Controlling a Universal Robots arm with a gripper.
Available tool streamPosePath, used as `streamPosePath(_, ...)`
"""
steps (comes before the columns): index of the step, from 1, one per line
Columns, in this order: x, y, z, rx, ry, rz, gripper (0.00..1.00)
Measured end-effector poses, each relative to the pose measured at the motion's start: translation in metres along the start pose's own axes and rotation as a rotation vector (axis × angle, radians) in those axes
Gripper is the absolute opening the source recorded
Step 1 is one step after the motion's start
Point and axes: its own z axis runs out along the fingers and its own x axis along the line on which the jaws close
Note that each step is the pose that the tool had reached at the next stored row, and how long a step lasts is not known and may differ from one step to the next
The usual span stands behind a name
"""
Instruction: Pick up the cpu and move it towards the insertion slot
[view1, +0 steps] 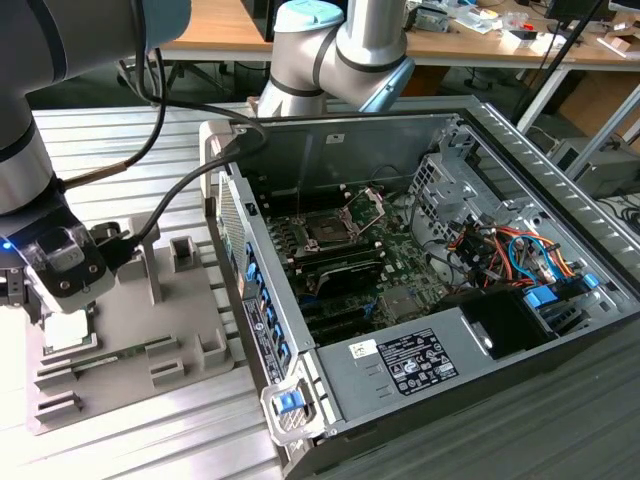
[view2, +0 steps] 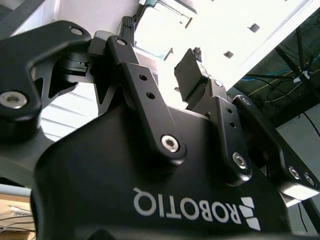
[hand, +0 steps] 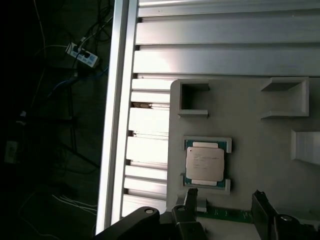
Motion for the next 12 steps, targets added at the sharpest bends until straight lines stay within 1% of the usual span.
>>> streamPosePath(12,0.0000,-0.0003,0.0071,0.0000,0.0000,-0.001,0.54)
